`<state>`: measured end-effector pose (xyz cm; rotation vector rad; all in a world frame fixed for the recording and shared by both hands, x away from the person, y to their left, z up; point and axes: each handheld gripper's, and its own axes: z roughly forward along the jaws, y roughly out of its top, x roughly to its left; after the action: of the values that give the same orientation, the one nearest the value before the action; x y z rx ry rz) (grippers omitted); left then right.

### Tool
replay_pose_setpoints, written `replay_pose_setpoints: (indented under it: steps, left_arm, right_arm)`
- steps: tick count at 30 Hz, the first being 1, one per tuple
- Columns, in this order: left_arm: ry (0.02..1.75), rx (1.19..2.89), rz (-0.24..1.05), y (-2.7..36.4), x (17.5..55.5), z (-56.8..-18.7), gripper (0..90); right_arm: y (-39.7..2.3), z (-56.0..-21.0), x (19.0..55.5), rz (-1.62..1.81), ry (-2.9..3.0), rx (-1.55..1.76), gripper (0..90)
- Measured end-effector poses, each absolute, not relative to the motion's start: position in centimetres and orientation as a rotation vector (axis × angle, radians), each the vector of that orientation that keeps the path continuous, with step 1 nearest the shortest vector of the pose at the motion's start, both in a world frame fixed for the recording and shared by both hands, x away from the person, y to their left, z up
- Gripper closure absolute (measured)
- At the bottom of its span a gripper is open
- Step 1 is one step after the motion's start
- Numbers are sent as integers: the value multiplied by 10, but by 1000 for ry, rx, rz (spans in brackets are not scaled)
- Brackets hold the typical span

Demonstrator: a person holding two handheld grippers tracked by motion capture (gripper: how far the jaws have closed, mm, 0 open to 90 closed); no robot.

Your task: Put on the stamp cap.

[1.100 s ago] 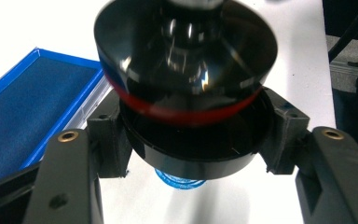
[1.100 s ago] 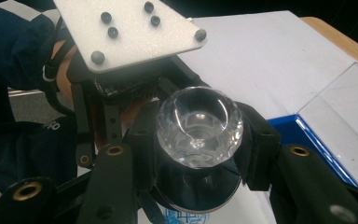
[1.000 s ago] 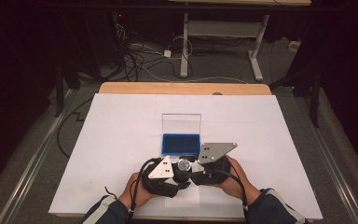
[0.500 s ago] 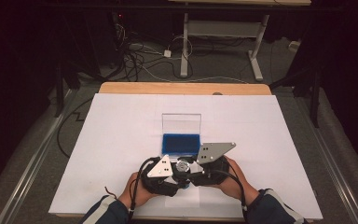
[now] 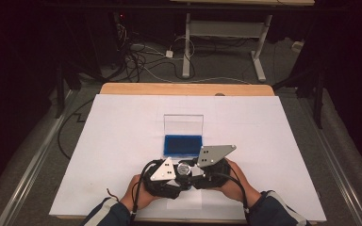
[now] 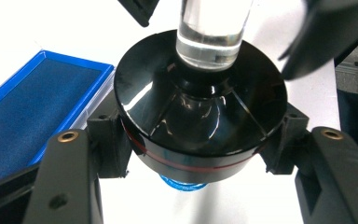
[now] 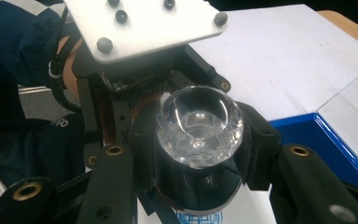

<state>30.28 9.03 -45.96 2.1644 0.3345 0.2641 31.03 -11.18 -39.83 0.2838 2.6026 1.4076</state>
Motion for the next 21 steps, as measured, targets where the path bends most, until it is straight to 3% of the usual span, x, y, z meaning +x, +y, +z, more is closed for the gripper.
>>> replay_pose_setpoints:
  steps: [21]
  left_arm:
    - [322,2193,282,92,303,-462,361]
  right_arm:
    - [-115,-403,316,1426,2653,332,567]
